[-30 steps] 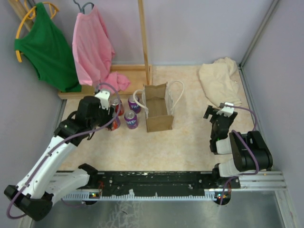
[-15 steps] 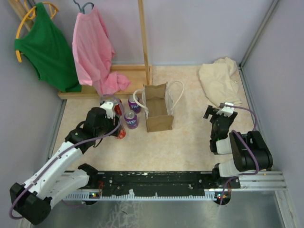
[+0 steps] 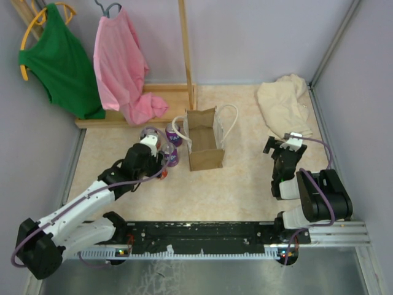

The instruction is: Take the beverage out of the canvas bag

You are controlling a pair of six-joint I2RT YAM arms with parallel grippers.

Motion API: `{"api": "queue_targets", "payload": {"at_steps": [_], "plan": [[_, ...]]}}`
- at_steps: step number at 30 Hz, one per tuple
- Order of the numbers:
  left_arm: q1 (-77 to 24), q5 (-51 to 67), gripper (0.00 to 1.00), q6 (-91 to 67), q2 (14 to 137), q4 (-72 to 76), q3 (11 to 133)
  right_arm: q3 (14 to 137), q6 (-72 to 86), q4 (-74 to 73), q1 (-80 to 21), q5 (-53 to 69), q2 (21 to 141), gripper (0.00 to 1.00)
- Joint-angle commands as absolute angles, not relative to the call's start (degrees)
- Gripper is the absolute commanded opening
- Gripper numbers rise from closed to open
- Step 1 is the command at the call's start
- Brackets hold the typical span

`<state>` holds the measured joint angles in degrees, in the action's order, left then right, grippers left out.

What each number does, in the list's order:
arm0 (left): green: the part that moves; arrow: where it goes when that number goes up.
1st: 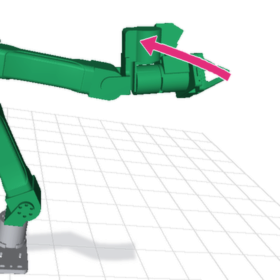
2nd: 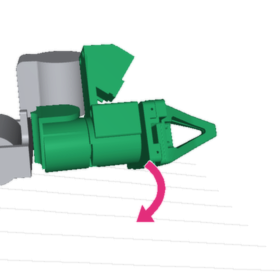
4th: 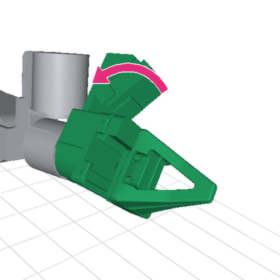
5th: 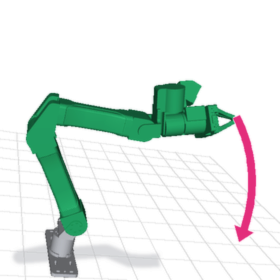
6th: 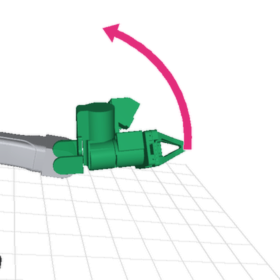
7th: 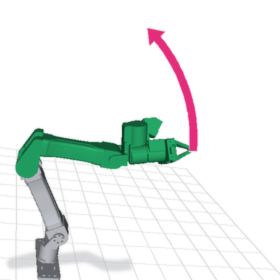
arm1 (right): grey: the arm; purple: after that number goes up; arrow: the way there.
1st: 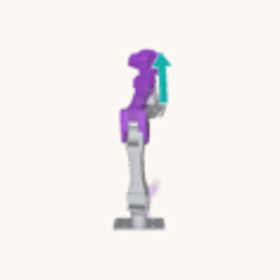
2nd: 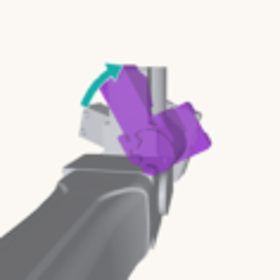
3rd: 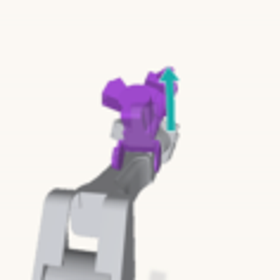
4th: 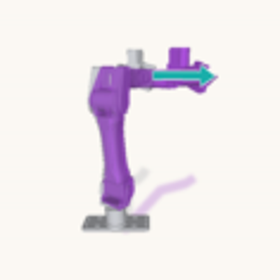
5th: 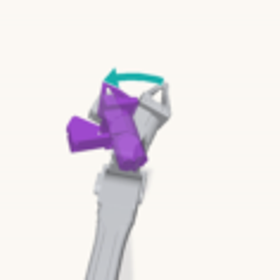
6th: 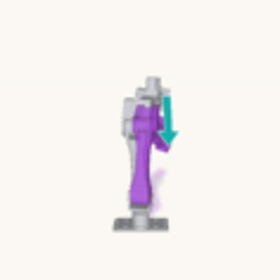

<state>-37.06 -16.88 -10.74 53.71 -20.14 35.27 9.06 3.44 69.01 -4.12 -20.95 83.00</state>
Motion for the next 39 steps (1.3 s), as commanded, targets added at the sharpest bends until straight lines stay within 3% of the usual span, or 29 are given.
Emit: {"api": "queue_targets", "payload": {"at_steps": [1, 8, 15, 17, 19, 20, 24, 26, 27, 28, 39], "plan": [[-38.31, -21.03, 0.00, -11.75, 53.05, -14.76, 35.39, 9.76, 2.80, 71.54, -4.57, -22.01, 83.21, 0.99], [-39.29, -23.44, 0.01, -12.54, 53.17, -15.74, 33.66, 9.76, 2.73, 71.54, -4.57, -22.06, 83.23, 0.99], [-39.80, -22.96, 0.21, -14.56, 54.18, -16.61, 32.82, 9.76, 2.78, 71.54, -4.57, -22.05, 83.22, 0.99], [-39.97, -22.53, 0.29, -15.35, 54.18, -16.74, 32.41, 9.76, 2.76, 71.54, -4.58, -22.02, 83.18, 0.99], [-40.16, -22.26, 0.48, -16.54, 54.18, -17.59, 32.54, 9.73, 2.80, 71.59, -4.57, -22.06, 83.18, 0.99], [-40.23, -22.31, 0.63, -17.33, 54.19, -18.38, 32.86, 9.75, 2.79, 71.55, -4.57, -22.06, 83.20, 0.99], [-40.32, -21.85, 0.72, -19.07, 54.26, -20.71, 34.07, 9.76, 2.81, 71.54, -4.58, -22.04, 83.16, 0.99], [-40.42, -22.05, 0.81, -20.34, 54.23, -22.26, 35.07, 9.71, 2.73, 71.54, -4.57, -22.01, 83.22, 0.99], [-40.51, -22.18, 0.94, -20.85, 54.27, -22.90, 35.53, 9.75, 2.78, 71.54, -4.57, -22.05, 83.24, 0.99], [-40.58, -22.42, 0.99, -21.24, 54.23, -23.46, 36.03, 9.76, 2.79, 71.54, -4.57, -22.06, 83.19, 0.99], [-42.08, -23.80, 1.00, -24.36, 51.43, -28.49, 41.00, 9.74, 2.73, 71.54, -4.58, -22.01, 83.23, 0.99]]}}
